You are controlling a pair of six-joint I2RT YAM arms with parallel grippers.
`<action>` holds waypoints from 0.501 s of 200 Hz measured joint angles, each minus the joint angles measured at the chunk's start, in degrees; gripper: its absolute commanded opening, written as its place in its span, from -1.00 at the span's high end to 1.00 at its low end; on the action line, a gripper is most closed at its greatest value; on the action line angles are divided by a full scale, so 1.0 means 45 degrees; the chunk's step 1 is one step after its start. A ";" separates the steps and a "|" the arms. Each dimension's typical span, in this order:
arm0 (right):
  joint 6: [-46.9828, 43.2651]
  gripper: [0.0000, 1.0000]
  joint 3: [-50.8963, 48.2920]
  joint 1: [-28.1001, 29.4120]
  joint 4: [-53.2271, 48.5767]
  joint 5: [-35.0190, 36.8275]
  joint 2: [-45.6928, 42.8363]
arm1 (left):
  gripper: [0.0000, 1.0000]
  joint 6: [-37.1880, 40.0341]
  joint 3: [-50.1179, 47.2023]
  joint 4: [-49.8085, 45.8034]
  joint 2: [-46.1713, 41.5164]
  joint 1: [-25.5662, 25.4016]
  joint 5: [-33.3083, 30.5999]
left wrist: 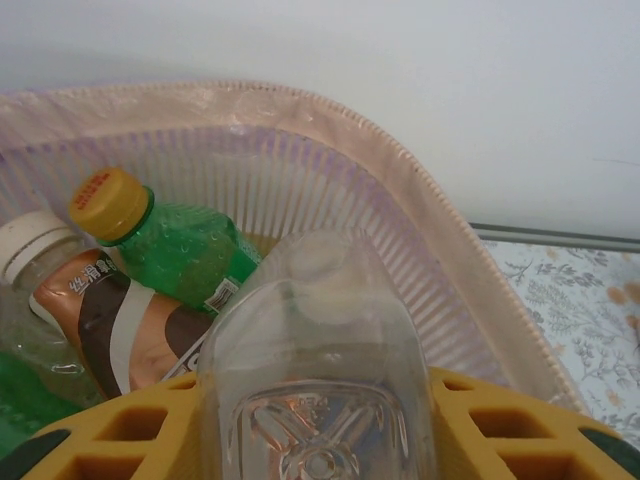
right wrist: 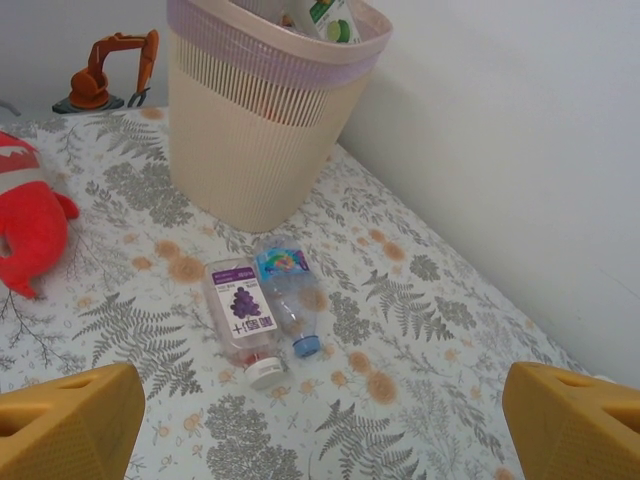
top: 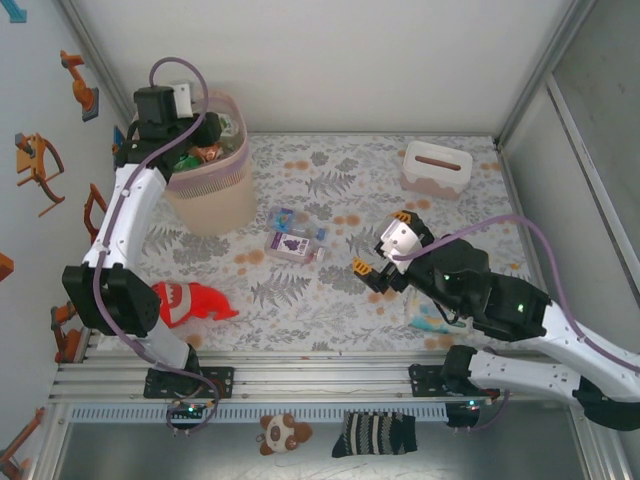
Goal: Put the plastic bottles in the bin
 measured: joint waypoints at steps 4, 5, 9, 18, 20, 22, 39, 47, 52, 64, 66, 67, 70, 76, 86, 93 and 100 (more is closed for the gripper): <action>0.0005 -0.82 0.0000 0.0000 0.0000 0.0005 -0.0029 | 0.18 -0.0010 -0.0053 0.0063 0.0000 0.0029 0.0063; 0.0010 -0.82 0.0000 0.0000 0.0000 0.0005 -0.0039 | 0.17 -0.0015 -0.0063 0.0063 -0.0005 0.0034 0.0073; 0.0015 -0.82 0.0000 0.0000 -0.0005 0.0015 -0.0068 | 0.13 -0.0034 -0.0112 0.0131 -0.0015 0.0049 0.0126; 0.0063 -0.82 0.0000 0.0000 -0.0005 0.0044 -0.0121 | 0.03 -0.0049 -0.0228 0.0277 -0.0034 0.0073 0.0223; 0.0068 -0.82 0.0000 0.0000 0.0000 0.0044 -0.0141 | 0.01 -0.0044 -0.0262 0.0316 -0.0044 0.0073 0.0248; 0.0078 -0.82 0.0000 0.0000 -0.0005 0.0049 -0.0155 | -0.02 -0.0058 -0.0296 0.0350 -0.0044 0.0073 0.0262; 0.0102 -0.82 0.0000 0.0000 -0.0005 0.0053 -0.0209 | -0.14 -0.0126 -0.0685 0.0432 -0.0146 0.0092 0.0767; 0.0112 -0.82 0.0000 0.0000 -0.0005 0.0053 -0.0228 | -0.18 -0.0170 -0.0942 0.0359 -0.0175 0.0049 0.1069; 0.0121 -0.82 0.0000 0.0000 -0.0005 0.0053 -0.0233 | -0.20 -0.0223 -0.1083 0.0301 -0.0180 0.0024 0.1214; 0.0151 -0.82 0.0000 0.0000 -0.0005 0.0053 -0.0233 | -0.29 -0.0350 -0.1384 0.0165 -0.0194 -0.0044 0.1443; 0.0155 -0.82 0.0000 0.0000 -0.0005 0.0049 -0.0233 | -0.31 -0.0350 -0.1409 0.0160 -0.0209 -0.0049 0.1457; 0.0155 -0.82 0.0000 0.0000 -0.0005 0.0049 -0.0233 | -0.31 -0.0340 -0.1428 0.0180 -0.0214 -0.0049 0.1486; 0.0160 -0.82 0.0000 0.0000 -0.0005 0.0049 -0.0233 | -0.34 -0.0379 -0.1457 0.0194 -0.0228 -0.0049 0.1506; 0.0189 -0.82 0.0000 0.0000 -0.0005 0.0044 -0.0233 | -0.39 -0.0398 -0.1520 0.0170 -0.0301 -0.0049 0.1501; 0.0219 -0.82 0.0000 0.0000 -0.0005 0.0044 -0.0233 | -0.43 -0.0398 -0.1613 0.0102 -0.0520 -0.0044 0.1428; 0.0257 -0.81 0.0000 0.0000 -0.0005 0.0039 -0.0228 | -0.45 -0.0384 -0.1681 0.0015 -0.0704 -0.0039 0.1321; 0.0296 -0.81 0.0000 0.0000 -0.0005 0.0039 -0.0223 | -0.48 -0.0359 -0.1724 -0.0102 -0.0908 -0.0044 0.1214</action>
